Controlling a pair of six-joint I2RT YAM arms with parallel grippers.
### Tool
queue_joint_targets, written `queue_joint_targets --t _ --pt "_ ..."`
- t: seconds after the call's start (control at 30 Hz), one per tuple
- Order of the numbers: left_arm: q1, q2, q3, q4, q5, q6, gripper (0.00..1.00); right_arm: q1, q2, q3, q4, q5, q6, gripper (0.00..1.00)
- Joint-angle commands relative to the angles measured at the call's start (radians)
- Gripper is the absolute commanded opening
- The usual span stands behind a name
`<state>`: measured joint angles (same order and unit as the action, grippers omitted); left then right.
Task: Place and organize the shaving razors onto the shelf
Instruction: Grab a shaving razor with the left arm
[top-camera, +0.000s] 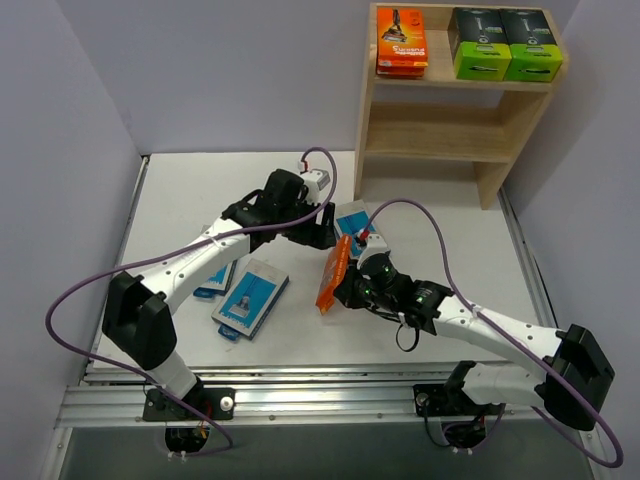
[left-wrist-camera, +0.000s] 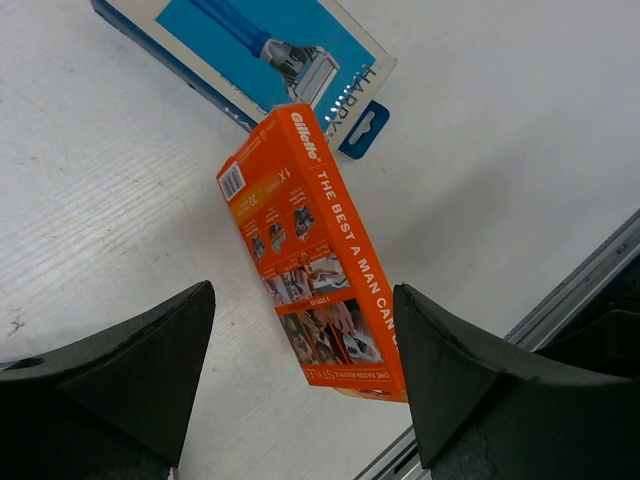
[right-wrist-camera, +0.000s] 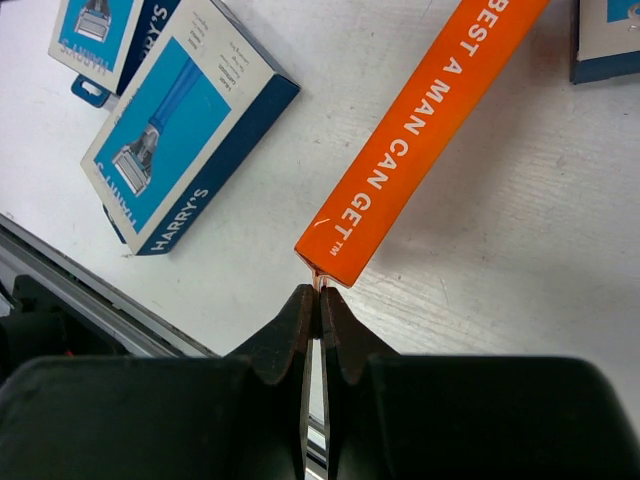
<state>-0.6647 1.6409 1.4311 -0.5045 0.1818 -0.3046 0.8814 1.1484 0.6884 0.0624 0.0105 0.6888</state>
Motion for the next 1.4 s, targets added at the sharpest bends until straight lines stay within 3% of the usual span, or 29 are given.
queue_joint_targets --t 0.0,0.27,0.6,0.83,0.93,1.0,1.1,1.23,1.37 --pt "-0.012 0.022 0.015 0.038 0.068 -0.025 0.81 0.011 0.008 0.043 -0.006 -0.001 -0.061 0.0" --pt "-0.085 0.062 0.023 0.009 0.03 0.005 0.81 0.031 0.057 0.06 0.011 -0.034 -0.08 0.0" --pt "-0.087 0.148 0.015 0.009 0.008 -0.03 0.8 0.059 0.057 0.034 0.066 -0.018 -0.068 0.0" --pt "-0.087 0.186 0.015 0.009 -0.002 -0.03 0.73 0.068 0.062 0.007 0.109 -0.018 -0.052 0.0" --pt "-0.087 0.195 0.017 0.004 -0.015 -0.022 0.61 0.07 0.06 0.002 0.114 -0.015 -0.048 0.0" --pt "-0.088 0.201 0.018 0.003 -0.021 -0.019 0.4 0.071 0.053 -0.001 0.116 -0.017 -0.044 0.0" --pt "-0.088 0.214 0.029 -0.014 -0.031 -0.01 0.21 0.073 0.04 -0.01 0.119 -0.015 -0.035 0.0" --pt "-0.088 0.218 0.035 -0.023 -0.051 -0.004 0.19 0.074 0.025 -0.023 0.116 0.016 -0.028 0.0" --pt "-0.09 0.214 0.046 -0.046 -0.091 0.01 0.19 0.076 0.013 -0.029 0.106 0.02 -0.014 0.17"
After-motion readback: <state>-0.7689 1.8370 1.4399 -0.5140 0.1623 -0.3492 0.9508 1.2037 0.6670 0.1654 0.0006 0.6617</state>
